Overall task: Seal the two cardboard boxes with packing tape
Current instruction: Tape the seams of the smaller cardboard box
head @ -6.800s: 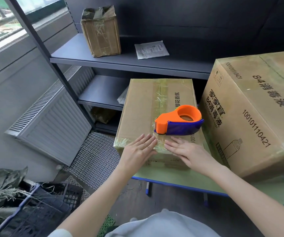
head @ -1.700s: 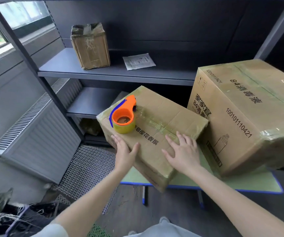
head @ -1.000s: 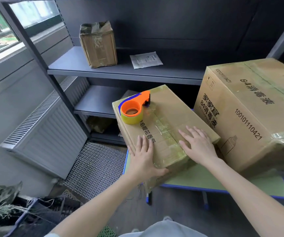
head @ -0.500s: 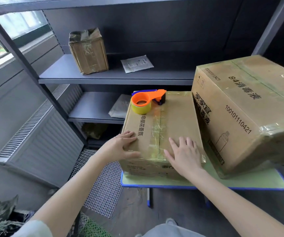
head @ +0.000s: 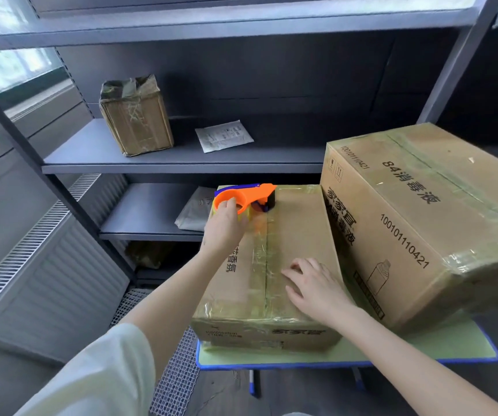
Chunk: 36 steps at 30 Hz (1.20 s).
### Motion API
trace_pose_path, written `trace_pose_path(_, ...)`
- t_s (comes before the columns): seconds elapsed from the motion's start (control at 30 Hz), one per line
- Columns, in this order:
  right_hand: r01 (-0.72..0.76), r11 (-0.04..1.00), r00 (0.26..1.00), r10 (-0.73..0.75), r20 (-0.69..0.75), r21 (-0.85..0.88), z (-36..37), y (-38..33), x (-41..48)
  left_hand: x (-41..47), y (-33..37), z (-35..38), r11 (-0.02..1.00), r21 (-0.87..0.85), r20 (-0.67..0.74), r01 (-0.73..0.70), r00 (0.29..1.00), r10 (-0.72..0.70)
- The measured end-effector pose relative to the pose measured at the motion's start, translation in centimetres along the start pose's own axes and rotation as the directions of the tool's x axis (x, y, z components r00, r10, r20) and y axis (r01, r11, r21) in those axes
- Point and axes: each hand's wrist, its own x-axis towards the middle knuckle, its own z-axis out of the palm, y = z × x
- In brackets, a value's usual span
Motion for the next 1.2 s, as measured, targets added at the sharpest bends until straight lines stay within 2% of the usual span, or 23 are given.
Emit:
trace_pose_path(0.1,0.022,1.0,1.0,-0.023,0.017,0.021,-0.5,0.7,0.0,2.2,0.9,0.7,0.968,0.244,-0.018,-0.063,0.997,0.069)
trace_pose_path(0.2,0.041,0.998,0.999,-0.042,0.03,0.04,-0.7,1.2,0.0,4.1,1.4,0.8,0.885,0.433,0.135,-0.173,0.983,0.126)
trace_pose_path(0.27,0.054,0.997,0.998,-0.056,0.036,0.056,-0.8,1.6,0.1,5.1,1.6,1.0,0.869,0.441,0.188,-0.226,0.97,0.157)
trace_pose_path(0.37,0.069,0.994,0.997,-0.072,0.034,0.085,-0.9,2.1,0.4,6.0,1.6,0.9,0.95,0.284,0.181,-0.127,0.98,0.077)
trace_pose_path(0.43,0.083,0.991,0.996,-0.086,0.024,0.104,-0.9,2.5,0.7,6.0,1.4,0.8,0.962,0.245,0.236,-0.119,0.97,0.06)
trace_pose_path(0.57,0.115,0.983,0.993,-0.115,-0.008,0.144,-1.2,3.1,1.1,6.3,1.8,0.4,0.938,0.306,0.366,-0.165,0.93,0.044)
trace_pose_path(0.77,0.14,0.966,0.99,-0.137,-0.029,0.216,-1.3,3.6,1.7,7.3,2.5,0.7,0.917,0.379,0.375,-0.122,0.927,-0.032)
trace_pose_path(0.9,0.152,0.956,0.988,-0.147,-0.038,0.252,-1.1,4.1,1.9,7.8,2.2,0.7,0.952,0.289,0.377,-0.104,0.926,-0.013)
trace_pose_path(1.07,0.114,0.938,0.993,-0.107,-0.039,0.328,-1.0,4.1,2.4,7.9,2.4,-1.3,1.0,0.026,0.375,0.007,0.927,-0.016)
trace_pose_path(1.13,0.052,0.908,0.999,-0.045,-0.027,0.416,-1.2,3.9,2.7,7.6,2.8,-2.5,0.988,-0.14,0.394,0.069,0.919,-0.008)
trace_pose_path(1.2,-0.038,0.79,0.999,0.051,-0.004,0.612,-1.7,3.3,3.1,6.7,3.3,-3.7,0.935,-0.333,0.414,0.124,0.91,0.027)
